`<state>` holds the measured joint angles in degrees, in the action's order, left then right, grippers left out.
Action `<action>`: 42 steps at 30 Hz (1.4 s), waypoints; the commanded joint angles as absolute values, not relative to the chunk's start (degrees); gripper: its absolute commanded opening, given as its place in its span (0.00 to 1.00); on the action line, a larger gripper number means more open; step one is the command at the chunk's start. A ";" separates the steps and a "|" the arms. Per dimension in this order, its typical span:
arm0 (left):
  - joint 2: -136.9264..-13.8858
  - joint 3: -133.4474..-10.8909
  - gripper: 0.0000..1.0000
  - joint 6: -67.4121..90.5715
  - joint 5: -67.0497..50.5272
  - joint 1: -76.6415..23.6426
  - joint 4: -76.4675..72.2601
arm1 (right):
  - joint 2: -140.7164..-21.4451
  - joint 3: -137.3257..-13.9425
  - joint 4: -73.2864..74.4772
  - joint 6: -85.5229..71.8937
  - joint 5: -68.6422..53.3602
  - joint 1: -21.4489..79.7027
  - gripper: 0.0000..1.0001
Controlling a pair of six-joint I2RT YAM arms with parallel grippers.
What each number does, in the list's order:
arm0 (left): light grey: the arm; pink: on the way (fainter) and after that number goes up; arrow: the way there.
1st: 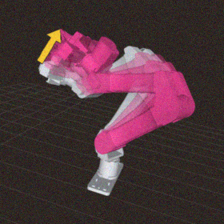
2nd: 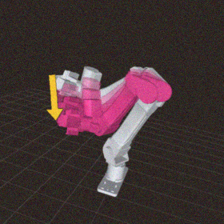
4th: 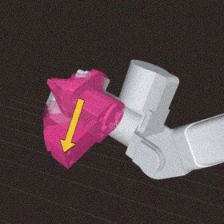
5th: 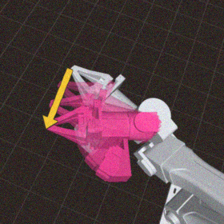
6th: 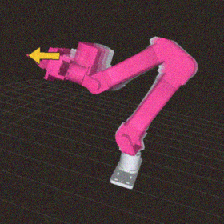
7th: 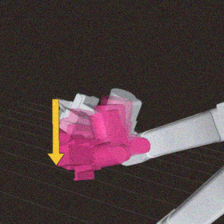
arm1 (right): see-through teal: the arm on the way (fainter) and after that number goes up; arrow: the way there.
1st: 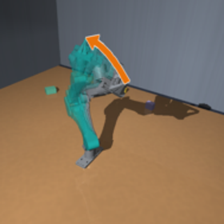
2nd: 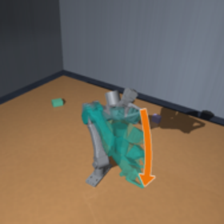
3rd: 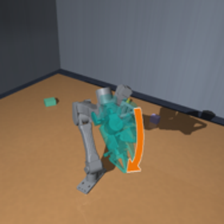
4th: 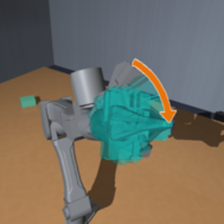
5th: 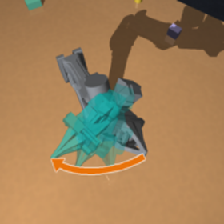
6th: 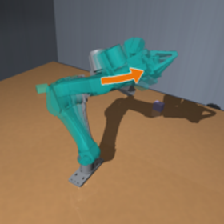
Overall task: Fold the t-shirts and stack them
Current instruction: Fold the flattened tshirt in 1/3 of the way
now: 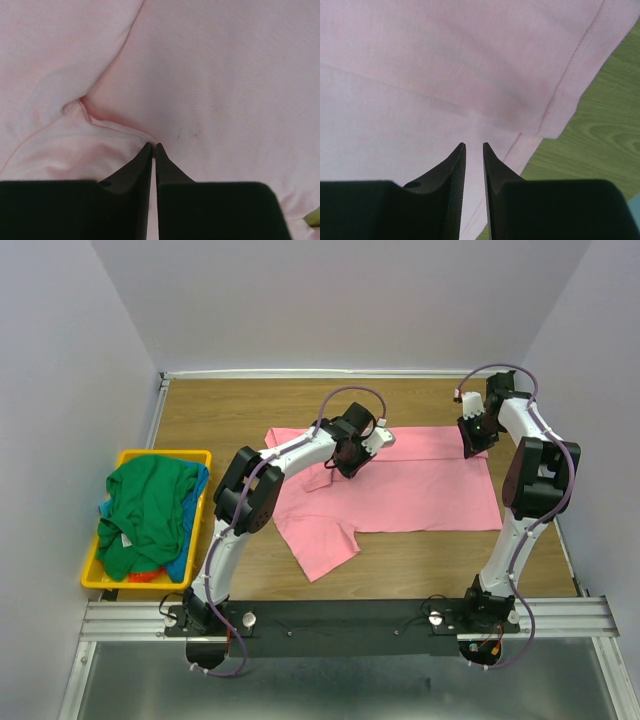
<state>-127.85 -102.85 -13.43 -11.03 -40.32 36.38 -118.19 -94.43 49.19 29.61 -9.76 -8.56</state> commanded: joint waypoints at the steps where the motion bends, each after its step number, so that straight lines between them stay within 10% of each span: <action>1: -128.23 -104.94 0.05 -13.10 -10.02 -40.78 37.44 | -118.39 -95.45 49.57 30.06 -8.70 -8.17 0.27; 18: -126.56 -108.02 0.00 -12.57 -27.58 -40.78 42.01 | -118.56 -95.01 49.66 29.97 -9.23 -8.17 0.27; 25: -123.85 -105.74 0.42 -11.95 -29.80 -38.15 39.47 | -118.13 -94.92 49.66 30.06 -9.49 -8.17 0.27; 42: -126.64 -102.66 0.33 -12.92 -23.38 -16.09 35.68 | -125.85 -103.79 49.48 26.90 -11.43 -6.07 0.23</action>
<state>-123.13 -101.71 -12.19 -24.43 -16.64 35.62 -122.93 -101.58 49.15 28.14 -10.83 -6.98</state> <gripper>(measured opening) 0.335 0.236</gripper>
